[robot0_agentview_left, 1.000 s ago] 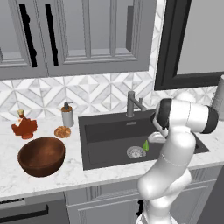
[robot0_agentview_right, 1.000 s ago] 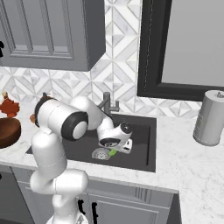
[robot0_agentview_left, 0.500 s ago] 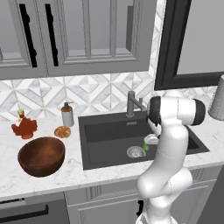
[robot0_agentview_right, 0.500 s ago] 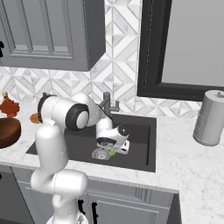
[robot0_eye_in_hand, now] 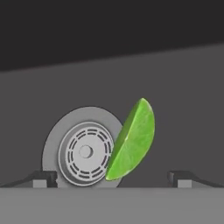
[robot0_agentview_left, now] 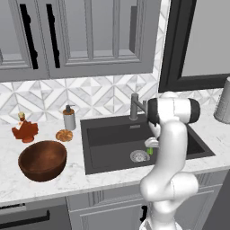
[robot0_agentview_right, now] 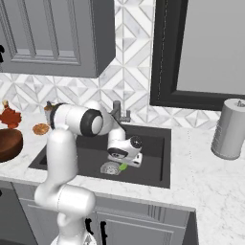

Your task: Pick the lemon wedge from the sink and place it in the bowl. Then pick the bowl and place it in the microwave. Then close the microwave door and press the start button.

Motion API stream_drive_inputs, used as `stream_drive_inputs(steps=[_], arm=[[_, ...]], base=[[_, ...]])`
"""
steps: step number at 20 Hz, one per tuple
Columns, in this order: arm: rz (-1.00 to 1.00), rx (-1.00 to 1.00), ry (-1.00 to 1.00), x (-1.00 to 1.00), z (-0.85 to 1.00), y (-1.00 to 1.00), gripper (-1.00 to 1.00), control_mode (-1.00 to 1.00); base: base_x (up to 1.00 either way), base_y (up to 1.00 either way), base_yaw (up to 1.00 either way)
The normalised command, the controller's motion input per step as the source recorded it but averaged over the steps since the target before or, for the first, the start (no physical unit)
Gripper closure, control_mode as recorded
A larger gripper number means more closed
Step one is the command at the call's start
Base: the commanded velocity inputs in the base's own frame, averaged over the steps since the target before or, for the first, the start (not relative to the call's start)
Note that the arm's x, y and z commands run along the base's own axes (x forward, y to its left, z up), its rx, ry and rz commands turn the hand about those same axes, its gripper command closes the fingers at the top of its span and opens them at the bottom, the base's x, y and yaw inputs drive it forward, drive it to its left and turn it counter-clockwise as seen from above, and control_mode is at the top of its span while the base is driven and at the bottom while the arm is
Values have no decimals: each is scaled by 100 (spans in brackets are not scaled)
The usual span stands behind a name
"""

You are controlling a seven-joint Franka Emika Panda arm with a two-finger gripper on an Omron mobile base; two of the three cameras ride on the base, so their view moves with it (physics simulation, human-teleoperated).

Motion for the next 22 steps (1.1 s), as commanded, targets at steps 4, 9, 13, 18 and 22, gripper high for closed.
stream_drive_inputs(steps=[4,9,13,18,22], arm=[[9,3,0,40,-27,-13,-100,-100],[9,0,0,31,-38,-1,-100,-100],[1,0,0,34,-39,14,-100,-100],[0,0,0,26,-26,18,-100,-100],[0,0,-4,8,-18,23,-100,-100]], base=[[0,0,0],[0,0,0],[0,0,0],[0,0,0],[0,0,0]])
